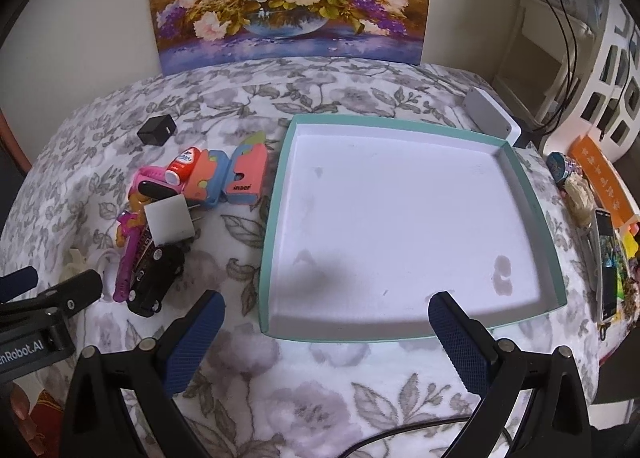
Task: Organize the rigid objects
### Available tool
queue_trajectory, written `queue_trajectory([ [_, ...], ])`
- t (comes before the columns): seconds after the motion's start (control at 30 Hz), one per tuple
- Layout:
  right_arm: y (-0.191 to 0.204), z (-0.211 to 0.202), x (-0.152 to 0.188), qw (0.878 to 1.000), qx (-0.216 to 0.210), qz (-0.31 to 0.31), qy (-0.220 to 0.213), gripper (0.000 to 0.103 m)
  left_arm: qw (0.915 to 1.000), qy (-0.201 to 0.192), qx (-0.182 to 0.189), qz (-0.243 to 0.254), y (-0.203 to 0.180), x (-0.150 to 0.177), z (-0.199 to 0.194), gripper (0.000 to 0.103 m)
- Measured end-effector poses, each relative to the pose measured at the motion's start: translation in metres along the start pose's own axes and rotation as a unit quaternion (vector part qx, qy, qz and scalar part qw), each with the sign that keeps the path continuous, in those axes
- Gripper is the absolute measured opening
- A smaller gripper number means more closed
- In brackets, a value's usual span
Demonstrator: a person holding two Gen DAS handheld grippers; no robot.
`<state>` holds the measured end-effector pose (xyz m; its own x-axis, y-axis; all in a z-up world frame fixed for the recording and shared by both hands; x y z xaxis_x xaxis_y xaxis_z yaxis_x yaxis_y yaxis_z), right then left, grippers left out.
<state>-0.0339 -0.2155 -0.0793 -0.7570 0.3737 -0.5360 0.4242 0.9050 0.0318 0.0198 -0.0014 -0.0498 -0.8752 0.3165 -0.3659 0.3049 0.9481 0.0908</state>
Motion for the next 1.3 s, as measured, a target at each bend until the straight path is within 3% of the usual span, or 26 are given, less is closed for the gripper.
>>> queue_trajectory([
  [1.3,-0.0012,0.0064,0.0027,1.0,0.003,0.006,0.009,0.103,1.0,0.001,0.003,0.0,-0.0044,0.0016,0.0025,0.103],
])
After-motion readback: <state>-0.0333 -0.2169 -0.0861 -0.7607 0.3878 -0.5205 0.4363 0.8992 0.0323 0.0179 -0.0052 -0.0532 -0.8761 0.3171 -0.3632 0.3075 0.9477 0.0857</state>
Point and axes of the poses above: each gripper's, at about its wrist camera, not at the fingertips, and z roughly the way its jaws point, y to its left, x to its underside, the point moved 5 cm from there along z, roughly the way its jaws point, and after that the axes turned 10 degrees about z, right-handed, at the moved point
